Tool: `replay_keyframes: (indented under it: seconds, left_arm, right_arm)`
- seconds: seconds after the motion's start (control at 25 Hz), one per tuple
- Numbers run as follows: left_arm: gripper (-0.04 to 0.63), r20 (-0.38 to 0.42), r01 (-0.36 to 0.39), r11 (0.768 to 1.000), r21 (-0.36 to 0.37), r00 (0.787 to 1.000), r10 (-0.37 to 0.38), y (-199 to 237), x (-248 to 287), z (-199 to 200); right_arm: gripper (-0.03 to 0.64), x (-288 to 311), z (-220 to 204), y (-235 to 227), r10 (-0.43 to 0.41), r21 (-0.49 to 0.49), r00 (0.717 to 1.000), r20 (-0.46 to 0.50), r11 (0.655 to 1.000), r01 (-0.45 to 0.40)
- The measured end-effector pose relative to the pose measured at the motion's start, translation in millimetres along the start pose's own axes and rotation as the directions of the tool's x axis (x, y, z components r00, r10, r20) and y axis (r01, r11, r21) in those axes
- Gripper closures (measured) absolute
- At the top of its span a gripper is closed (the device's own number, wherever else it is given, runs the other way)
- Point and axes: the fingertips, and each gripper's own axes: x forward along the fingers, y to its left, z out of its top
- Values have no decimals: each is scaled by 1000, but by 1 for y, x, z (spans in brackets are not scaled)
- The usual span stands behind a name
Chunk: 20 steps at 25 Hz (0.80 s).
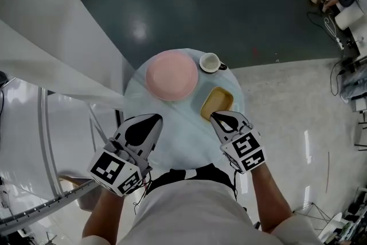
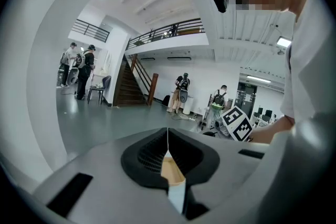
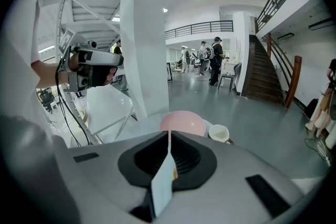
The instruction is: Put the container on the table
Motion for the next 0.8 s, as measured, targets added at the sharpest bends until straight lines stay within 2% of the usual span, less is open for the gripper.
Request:
replay_keyframes:
  seconds: [0.8]
  left_arm:
    - [569, 22, 2, 1000, -14, 1000, -1, -13, -30, -10]
  right_arm:
    - [594, -19, -2, 32, -5, 12, 1000, 26, 1000, 4]
